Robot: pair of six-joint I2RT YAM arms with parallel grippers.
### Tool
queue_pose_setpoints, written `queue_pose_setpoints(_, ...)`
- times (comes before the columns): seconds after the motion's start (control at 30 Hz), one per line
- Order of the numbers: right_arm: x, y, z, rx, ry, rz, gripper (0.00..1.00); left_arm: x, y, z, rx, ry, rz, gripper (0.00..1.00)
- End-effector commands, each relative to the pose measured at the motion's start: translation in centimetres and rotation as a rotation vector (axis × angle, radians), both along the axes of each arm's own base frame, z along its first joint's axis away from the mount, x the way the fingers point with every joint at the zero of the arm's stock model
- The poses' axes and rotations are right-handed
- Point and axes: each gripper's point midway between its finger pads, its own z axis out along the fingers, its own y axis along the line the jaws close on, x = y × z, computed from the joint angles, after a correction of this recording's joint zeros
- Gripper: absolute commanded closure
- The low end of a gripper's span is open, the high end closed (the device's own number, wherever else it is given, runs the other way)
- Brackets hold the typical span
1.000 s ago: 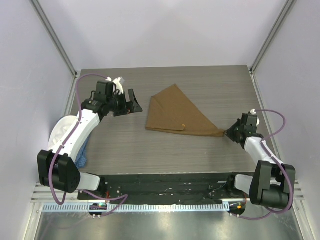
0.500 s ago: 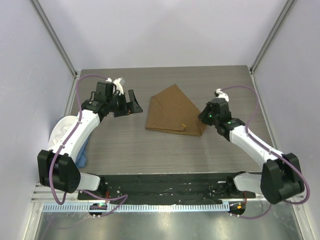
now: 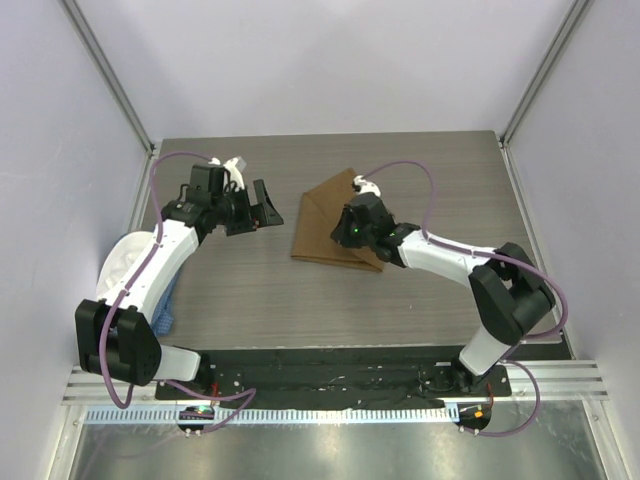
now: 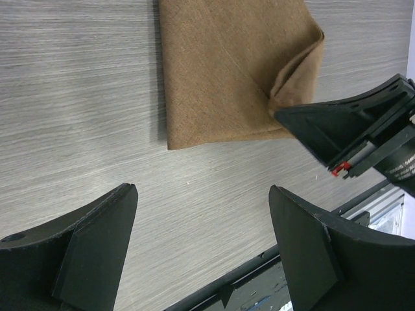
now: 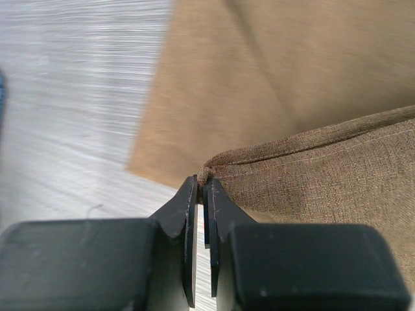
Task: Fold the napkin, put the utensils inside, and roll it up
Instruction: Fold the napkin
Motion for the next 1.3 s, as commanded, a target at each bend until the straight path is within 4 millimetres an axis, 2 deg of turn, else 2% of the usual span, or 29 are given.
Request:
queue_pose_setpoints(0.0, 1.4, 4.7, 4.1, 0.119, -0.099, 0.052, 0.99, 0.4, -0.1, 1.9, -0.033, -0.066, -0.007, 0.13)
queue_pose_setpoints(0.2, 0.6, 7.9, 3.0, 0.127, -0.077, 0.125, 0.99, 0.5, 0.0, 1.7, -0.037, -0.060, -0.001, 0.13)
queue_pose_setpoints(0.27, 0.6, 8.4, 2.3, 0.118, -0.066, 0.134, 0.99, 0.4, 0.1, 1.8, -0.037, -0.061, -0.001, 0.13)
queue_pose_setpoints(0.43, 0.3, 10.0, 2.1, 0.126, -0.065, 0.167, 0.99, 0.5, 0.2, 1.8, -0.040, -0.062, 0.004, 0.13)
queue_pose_setpoints(0.73, 0.0, 10.8, 1.2, 0.110, -0.053, 0.182, 0.99, 0.5, 0.3, 1.7, -0.042, -0.059, 0.006, 0.13)
queue_pose_setpoints(0.9, -0.8, 11.7, 0.7, 0.120, -0.027, 0.228, 0.99, 0.5, 0.3, 1.6, -0.045, -0.054, 0.008, 0.13)
queue_pose_setpoints(1.07, -1.0, 12.5, 0.8, 0.127, -0.027, 0.249, 0.99, 0.6, 0.3, 1.6, -0.047, -0.056, 0.007, 0.13)
queue_pose_setpoints(1.27, -1.0, 12.7, 0.0, 0.113, -0.014, 0.258, 0.99, 0.6, 0.3, 1.5, -0.047, -0.049, 0.008, 0.13)
